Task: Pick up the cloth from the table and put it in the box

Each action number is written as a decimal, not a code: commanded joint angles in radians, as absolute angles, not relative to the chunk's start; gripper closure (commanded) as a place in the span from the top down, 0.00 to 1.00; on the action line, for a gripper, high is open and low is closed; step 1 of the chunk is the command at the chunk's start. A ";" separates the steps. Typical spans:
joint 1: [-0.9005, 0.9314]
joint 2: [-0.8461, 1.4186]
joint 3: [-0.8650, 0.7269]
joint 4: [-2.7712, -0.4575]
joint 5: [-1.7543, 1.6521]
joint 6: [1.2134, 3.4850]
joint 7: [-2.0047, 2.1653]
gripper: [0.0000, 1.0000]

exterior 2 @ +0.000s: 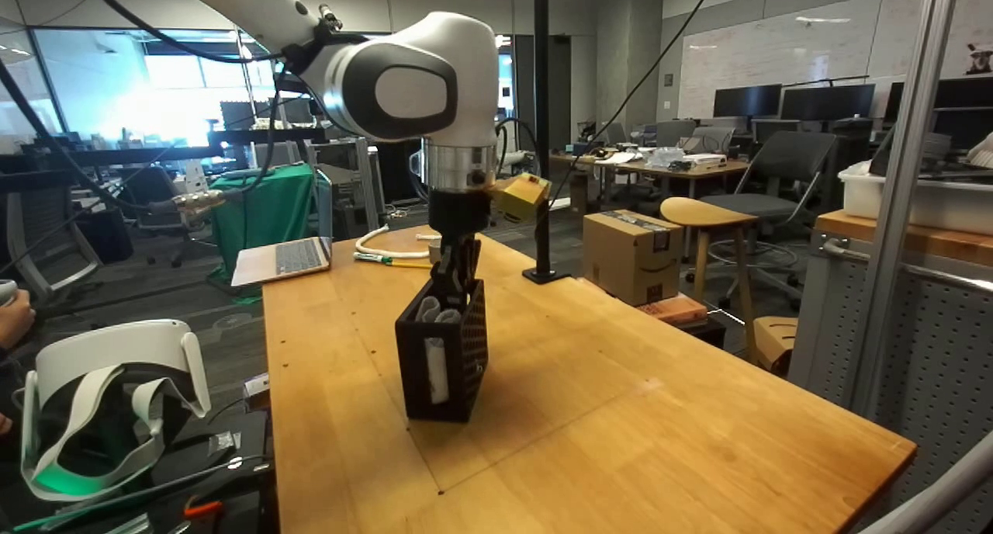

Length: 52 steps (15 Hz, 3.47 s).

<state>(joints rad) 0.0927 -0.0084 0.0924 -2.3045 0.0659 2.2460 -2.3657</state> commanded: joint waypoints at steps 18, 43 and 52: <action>0.134 -0.220 0.060 -2.490 -0.127 2.405 -2.225 0.05; 0.075 0.062 0.058 -2.378 0.127 2.406 -2.365 0.05; 0.070 0.100 0.062 -2.373 0.084 2.457 -2.339 0.05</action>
